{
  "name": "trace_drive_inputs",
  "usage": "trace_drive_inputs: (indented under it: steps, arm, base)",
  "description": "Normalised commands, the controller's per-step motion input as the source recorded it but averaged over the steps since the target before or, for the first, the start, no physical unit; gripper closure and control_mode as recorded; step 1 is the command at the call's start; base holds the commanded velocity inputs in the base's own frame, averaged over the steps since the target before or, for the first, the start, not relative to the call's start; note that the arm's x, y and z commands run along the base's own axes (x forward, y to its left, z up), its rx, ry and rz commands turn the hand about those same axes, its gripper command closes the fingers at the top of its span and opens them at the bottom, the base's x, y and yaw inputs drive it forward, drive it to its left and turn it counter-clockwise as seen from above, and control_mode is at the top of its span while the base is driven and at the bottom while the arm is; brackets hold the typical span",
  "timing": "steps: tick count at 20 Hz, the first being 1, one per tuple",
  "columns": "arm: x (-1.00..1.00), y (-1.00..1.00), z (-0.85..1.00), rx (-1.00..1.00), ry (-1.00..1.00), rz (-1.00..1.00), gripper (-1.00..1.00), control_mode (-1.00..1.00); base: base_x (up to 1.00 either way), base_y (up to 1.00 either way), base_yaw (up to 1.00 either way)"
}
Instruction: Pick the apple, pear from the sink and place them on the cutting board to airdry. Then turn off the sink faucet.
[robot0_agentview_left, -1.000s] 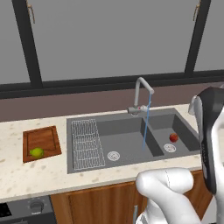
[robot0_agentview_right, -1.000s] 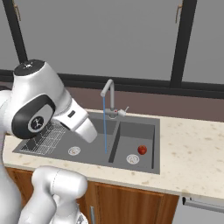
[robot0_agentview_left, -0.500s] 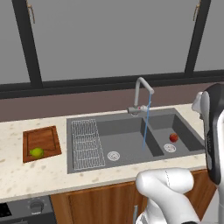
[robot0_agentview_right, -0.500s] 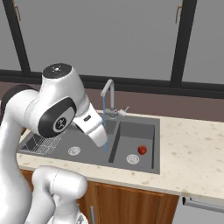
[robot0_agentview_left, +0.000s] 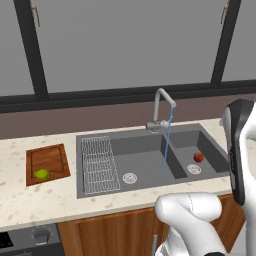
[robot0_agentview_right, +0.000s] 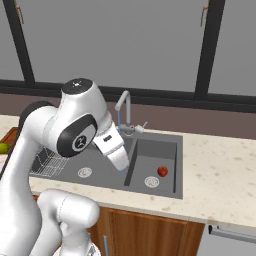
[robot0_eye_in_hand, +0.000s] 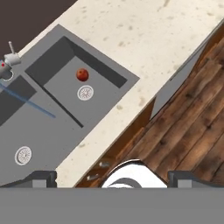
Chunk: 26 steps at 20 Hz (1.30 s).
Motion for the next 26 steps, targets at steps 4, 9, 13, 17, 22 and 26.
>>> trace_drive_inputs:
  steps: [4,9,13,17,22,26]
  arm:
    - [0.18,-0.18,-0.21,0.01,0.0,-0.02,-1.0,-1.0]
    - [0.3,-0.12,-0.26,0.02,0.0,0.0,-1.0,-1.0]
    - [0.34,-0.14,-0.31,0.01,0.0,-0.02,-1.0,-1.0]
    - [0.38,-0.11,-0.25,0.01,0.02,-0.05,-1.0,-1.0]
    - [0.34,-0.15,-0.31,0.11,0.08,-0.1,-1.0,-1.0]
    - [0.34,-0.08,-0.32,0.09,0.07,-0.09,-1.0,-1.0]
  base:
    - [0.0,0.0,0.0]
    - [0.0,0.0,0.0]
    - [0.0,0.0,0.0]
    - [0.0,0.0,0.0]
    - [0.0,0.0,0.0]
    - [0.0,0.0,0.0]
